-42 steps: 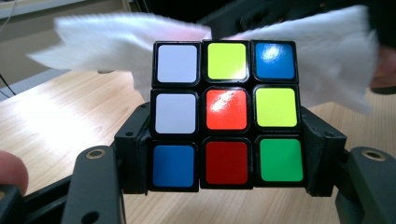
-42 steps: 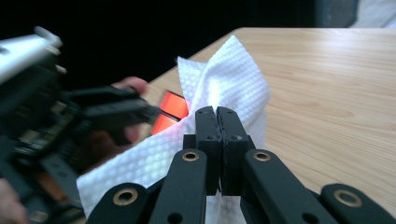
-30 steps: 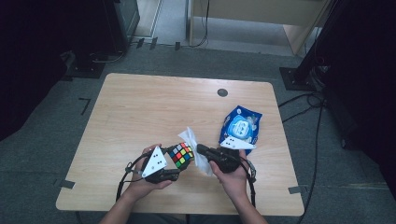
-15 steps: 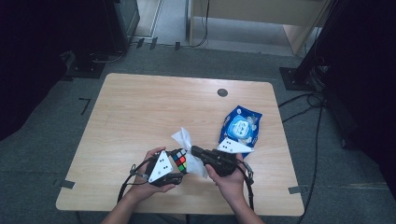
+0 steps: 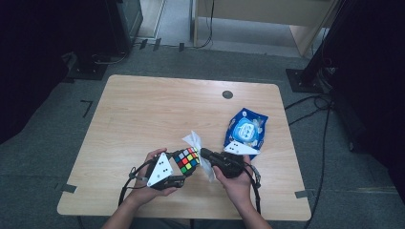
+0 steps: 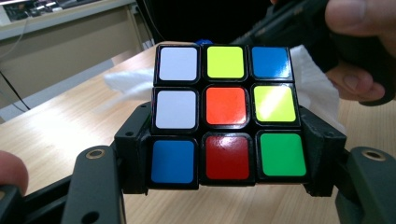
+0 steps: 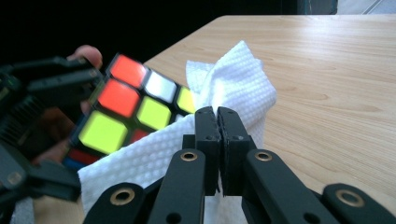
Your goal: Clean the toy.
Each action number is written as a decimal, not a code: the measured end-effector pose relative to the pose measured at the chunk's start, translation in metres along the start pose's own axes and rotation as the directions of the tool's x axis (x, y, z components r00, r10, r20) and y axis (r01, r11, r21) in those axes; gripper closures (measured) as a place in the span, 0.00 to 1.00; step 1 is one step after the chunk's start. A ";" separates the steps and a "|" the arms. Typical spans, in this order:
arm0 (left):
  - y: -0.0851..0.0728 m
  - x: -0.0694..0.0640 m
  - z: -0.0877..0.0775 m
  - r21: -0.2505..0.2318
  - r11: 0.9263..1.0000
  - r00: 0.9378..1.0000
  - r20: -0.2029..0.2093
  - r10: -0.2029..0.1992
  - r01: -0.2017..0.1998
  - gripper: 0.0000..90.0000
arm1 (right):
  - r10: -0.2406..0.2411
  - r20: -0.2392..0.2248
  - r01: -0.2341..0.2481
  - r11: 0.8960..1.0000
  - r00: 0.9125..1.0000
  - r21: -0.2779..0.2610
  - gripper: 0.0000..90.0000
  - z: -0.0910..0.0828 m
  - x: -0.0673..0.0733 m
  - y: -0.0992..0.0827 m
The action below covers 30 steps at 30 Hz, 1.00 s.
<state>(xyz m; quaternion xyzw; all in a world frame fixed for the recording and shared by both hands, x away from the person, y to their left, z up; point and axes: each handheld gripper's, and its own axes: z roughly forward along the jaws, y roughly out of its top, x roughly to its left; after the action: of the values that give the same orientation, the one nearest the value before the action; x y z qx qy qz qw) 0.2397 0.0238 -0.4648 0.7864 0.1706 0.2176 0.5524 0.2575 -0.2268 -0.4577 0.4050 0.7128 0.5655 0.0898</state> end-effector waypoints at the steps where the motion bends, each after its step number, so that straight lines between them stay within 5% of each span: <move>1: 0.000 0.001 -0.001 -0.008 1.000 1.000 0.001 -0.008 0.008 0.38 | -0.003 0.003 0.003 1.000 1.000 0.005 0.99 0.000 0.000 0.000; 11: -0.001 0.011 -0.006 -0.011 1.000 0.999 -0.034 -0.026 0.026 0.38 | -0.034 0.034 0.034 0.999 0.999 0.003 0.98 -0.004 -0.002 0.004; 21: -0.003 0.020 -0.009 -0.015 0.998 0.996 -0.058 -0.061 0.060 0.38 | -0.125 0.211 0.109 0.990 0.969 0.089 0.92 0.000 -0.024 -0.006; 25: -0.004 0.025 -0.010 -0.013 0.996 0.993 -0.072 -0.092 0.091 0.38 | -0.097 0.216 0.089 0.995 0.972 0.046 0.74 -0.003 -0.025 -0.004; 28: -0.005 0.026 -0.010 -0.014 0.995 0.991 -0.084 -0.104 0.103 0.38 | -0.009 0.141 0.010 1.000 0.990 0.000 0.66 -0.006 -0.022 0.002; 30: -0.005 0.025 -0.009 -0.009 0.996 0.991 -0.094 -0.090 0.090 0.38 | 0.054 0.096 -0.051 0.998 0.994 -0.030 0.58 -0.008 -0.016 0.007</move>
<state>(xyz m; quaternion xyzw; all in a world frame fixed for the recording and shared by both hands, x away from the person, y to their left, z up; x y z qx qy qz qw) 0.2559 0.0453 -0.4633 0.7655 0.2314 0.2298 0.5547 0.2668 -0.2434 -0.4546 0.4491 0.6890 0.5572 0.1147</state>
